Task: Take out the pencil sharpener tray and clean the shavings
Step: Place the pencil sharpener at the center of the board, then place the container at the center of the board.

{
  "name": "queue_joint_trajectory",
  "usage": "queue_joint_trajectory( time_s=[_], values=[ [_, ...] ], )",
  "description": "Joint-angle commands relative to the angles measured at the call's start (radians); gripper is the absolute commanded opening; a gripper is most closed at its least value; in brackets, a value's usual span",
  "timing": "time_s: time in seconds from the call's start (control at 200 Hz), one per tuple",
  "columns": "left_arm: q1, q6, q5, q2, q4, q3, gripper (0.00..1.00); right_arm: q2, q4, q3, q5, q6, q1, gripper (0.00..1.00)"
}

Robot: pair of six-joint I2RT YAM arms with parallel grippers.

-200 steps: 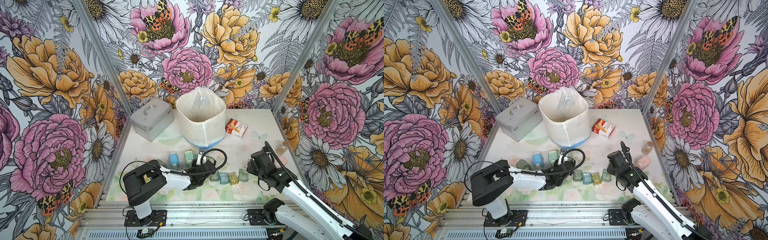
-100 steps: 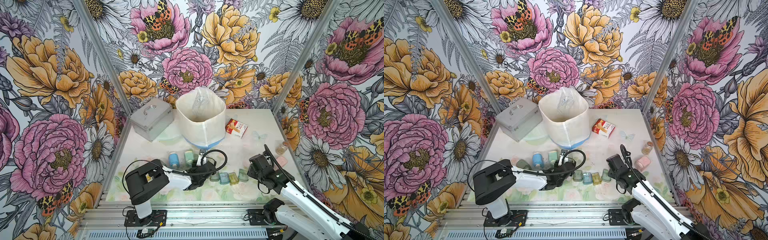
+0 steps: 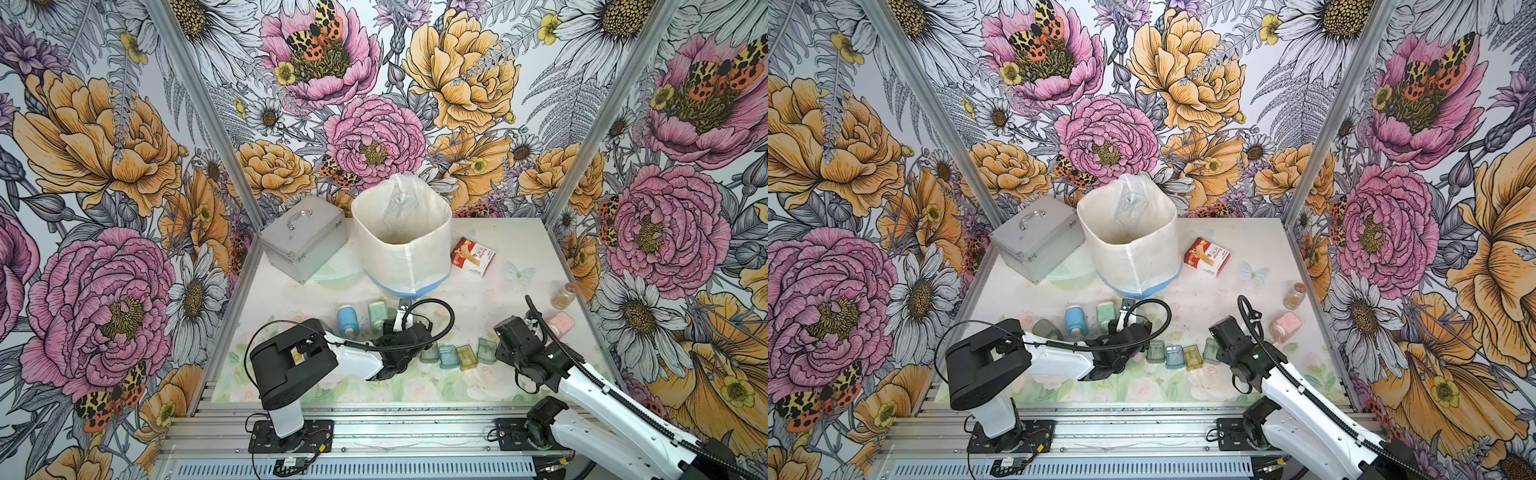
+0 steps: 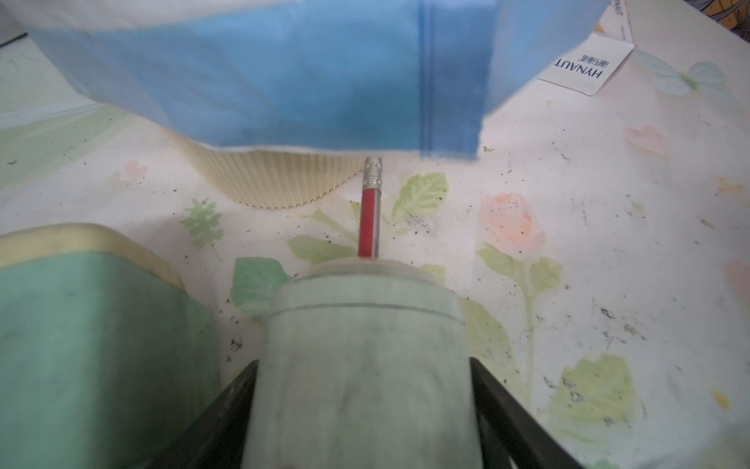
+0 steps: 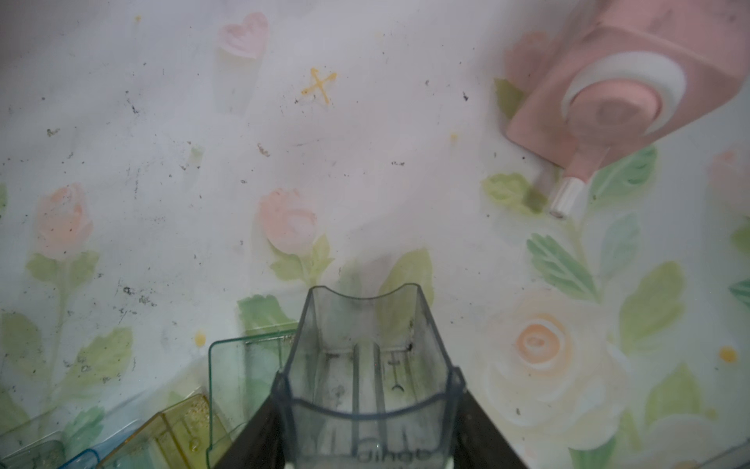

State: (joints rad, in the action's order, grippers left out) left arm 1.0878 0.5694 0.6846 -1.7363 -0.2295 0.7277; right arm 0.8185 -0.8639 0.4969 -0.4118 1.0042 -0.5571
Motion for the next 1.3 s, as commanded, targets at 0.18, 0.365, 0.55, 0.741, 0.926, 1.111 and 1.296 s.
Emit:
queue_joint_trajectory(
  time_s=[0.18, 0.365, 0.55, 0.741, 0.926, 1.111, 1.296],
  values=[
    [0.022, -0.036, 0.041, 0.076, -0.025, 0.000, 0.99, 0.016, -0.001, -0.036, -0.094, 0.088, -0.065, 0.27],
    [0.023, -0.050, 0.051, 0.129, -0.025, -0.014, 0.99, -0.002, -0.001, -0.047, -0.103, 0.101, -0.080, 0.28],
    [0.027, -0.079, 0.052, 0.207, -0.024, -0.023, 0.99, -0.025, 0.011, -0.060, -0.104, 0.100, -0.093, 0.37],
    [0.031, -0.115, 0.055, 0.265, -0.025, -0.029, 0.99, -0.029, 0.029, -0.067, -0.101, 0.099, -0.099, 0.41],
    [0.031, -0.124, 0.052, 0.310, -0.025, -0.045, 0.99, -0.008, 0.039, -0.060, -0.083, 0.087, -0.103, 0.52],
    [0.032, -0.148, 0.050, 0.342, -0.025, -0.056, 0.99, 0.002, 0.042, -0.054, -0.068, 0.086, -0.106, 0.60],
    [0.032, -0.160, 0.045, 0.364, -0.025, -0.064, 0.99, 0.026, 0.040, -0.040, -0.032, 0.088, -0.107, 0.68]
  ],
)
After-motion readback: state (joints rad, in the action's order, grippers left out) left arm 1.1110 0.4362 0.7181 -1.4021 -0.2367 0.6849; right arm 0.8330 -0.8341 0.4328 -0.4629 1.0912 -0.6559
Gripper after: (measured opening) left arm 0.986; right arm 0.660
